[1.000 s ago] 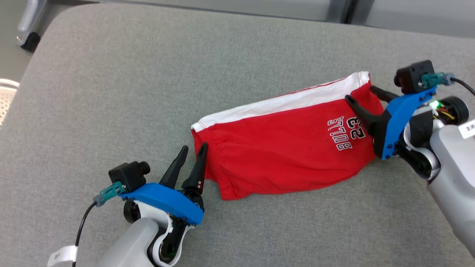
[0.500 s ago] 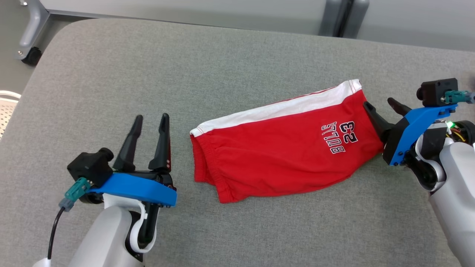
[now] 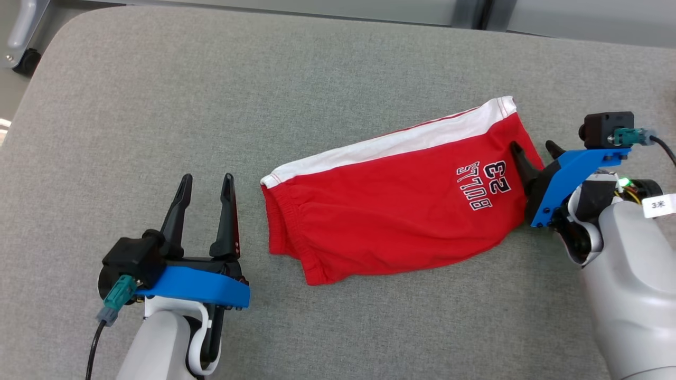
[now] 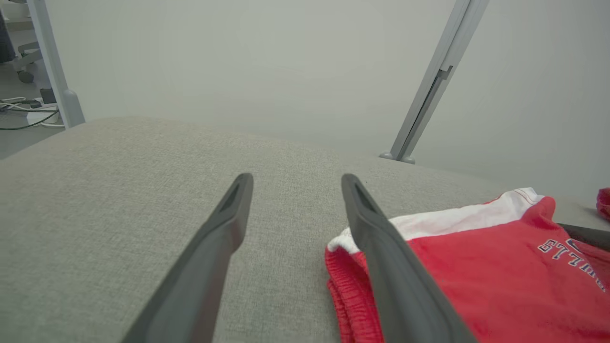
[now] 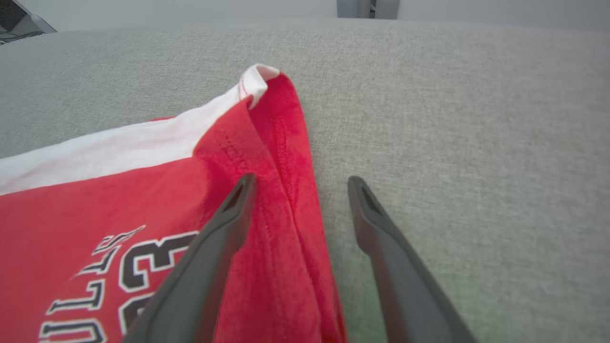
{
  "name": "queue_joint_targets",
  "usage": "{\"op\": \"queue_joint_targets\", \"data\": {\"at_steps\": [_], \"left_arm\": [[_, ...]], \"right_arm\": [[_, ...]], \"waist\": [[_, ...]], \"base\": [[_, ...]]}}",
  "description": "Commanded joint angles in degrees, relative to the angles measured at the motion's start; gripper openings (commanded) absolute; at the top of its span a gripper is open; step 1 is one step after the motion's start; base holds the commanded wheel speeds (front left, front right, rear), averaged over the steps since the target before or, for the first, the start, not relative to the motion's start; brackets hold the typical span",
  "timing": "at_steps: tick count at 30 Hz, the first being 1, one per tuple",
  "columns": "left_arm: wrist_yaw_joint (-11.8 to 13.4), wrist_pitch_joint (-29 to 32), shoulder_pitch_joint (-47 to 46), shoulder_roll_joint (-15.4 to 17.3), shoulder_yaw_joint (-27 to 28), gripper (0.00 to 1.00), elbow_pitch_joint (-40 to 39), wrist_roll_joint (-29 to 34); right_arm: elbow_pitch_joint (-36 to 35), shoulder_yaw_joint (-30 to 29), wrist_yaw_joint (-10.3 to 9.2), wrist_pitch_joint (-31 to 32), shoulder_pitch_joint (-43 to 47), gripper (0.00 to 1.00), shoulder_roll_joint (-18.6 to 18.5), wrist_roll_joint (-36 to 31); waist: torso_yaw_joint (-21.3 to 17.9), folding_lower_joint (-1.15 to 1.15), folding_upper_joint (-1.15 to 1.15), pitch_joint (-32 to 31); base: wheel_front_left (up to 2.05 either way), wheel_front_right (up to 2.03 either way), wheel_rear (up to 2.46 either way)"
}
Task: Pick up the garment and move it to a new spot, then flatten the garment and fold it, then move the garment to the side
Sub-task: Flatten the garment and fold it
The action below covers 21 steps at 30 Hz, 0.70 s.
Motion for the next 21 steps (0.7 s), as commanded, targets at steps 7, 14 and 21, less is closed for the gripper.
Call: {"op": "queue_joint_targets", "data": {"at_steps": [7, 14, 21], "left_arm": [[-1.5, -0.2, 1.0, -1.4, 2.1, 1.00, 0.7, 1.0], [-1.9, -0.2, 1.0, -2.0, 1.6, 1.00, 1.8, 0.3], [-1.9, -0.2, 0.1, -2.0, 0.2, 1.00, 2.2, -0.6]], "right_arm": [[2.9, -8.0, 0.02, 0.6, -0.2, 1.00, 5.2, -11.4], [5.0, -9.1, 0.04, 3.9, 1.5, 0.16, 7.5, -19.5], [3.9, -10.4, 0.00, 2.7, 0.8, 0.00, 7.4, -21.3]], "waist": [[1.4, 0.00, 0.01, 0.7], [2.0, 0.00, 0.01, 0.6], [2.1, 0.00, 0.01, 1.0]], "base": [[0.00, 0.00, 0.00], [0.00, 0.00, 0.00], [0.00, 0.00, 0.00]]}}
